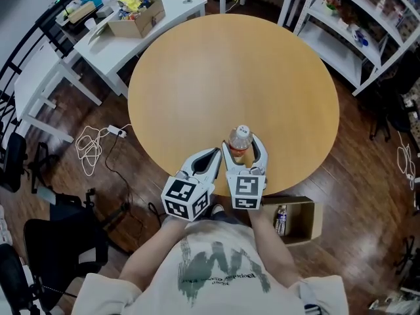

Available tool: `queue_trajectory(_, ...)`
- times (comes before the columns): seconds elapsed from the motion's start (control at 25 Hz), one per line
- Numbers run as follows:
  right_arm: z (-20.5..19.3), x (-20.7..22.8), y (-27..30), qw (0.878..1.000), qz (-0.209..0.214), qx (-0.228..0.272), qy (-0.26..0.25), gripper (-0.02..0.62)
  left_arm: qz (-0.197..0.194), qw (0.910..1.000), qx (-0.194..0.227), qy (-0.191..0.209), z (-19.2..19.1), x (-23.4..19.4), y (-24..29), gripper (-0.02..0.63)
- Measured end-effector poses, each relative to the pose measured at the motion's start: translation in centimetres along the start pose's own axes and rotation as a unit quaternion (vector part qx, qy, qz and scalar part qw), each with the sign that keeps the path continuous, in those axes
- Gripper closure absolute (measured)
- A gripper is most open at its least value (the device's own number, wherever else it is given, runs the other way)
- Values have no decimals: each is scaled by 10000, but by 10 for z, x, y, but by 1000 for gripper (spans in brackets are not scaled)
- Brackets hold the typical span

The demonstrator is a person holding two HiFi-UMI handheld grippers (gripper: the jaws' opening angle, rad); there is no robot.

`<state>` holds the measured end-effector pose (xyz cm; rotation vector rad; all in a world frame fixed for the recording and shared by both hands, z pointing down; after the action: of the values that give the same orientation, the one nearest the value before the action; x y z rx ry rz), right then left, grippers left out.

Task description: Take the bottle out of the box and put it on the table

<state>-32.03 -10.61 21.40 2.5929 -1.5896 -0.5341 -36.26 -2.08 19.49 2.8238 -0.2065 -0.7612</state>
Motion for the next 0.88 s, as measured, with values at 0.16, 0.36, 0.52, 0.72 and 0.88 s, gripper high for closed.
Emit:
queue_trajectory(0.16, -2, -1, -3, 9999, 48, -124, 35, 277, -10, 10000, 9, -9, -4, 4, -14, 606)
queue_trajectory(0.36, -3, -1, -23, 9997, -57, -154, 153, 305, -39, 10000, 17, 9, -7, 10, -29, 606)
queue_trajectory(0.52, -3, -8, -42, 9994, -85, -191, 259, 319, -142, 9999, -40, 19, -12, 18, -39, 606)
queue_trajectory(0.72, 3, -16, -64, 9992, -200, -141, 312, 337, -324, 9994, -76, 112, -17, 28, -53, 606)
queue_trajectory(0.88, 13, -28, -85, 9990, -277, -77, 347, 362, -399, 9991, -62, 133, -20, 32, -73, 606)
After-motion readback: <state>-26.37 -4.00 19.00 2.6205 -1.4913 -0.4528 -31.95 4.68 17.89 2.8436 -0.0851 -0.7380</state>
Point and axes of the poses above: the fingertips, and each gripper's own axes: y forward along the fingers, x to its right, z out of its top, the point moved 4 cm from there along -y, backward along the fingers, and after that the axes turned 10 degrees about -y, right-handed, at the moved point
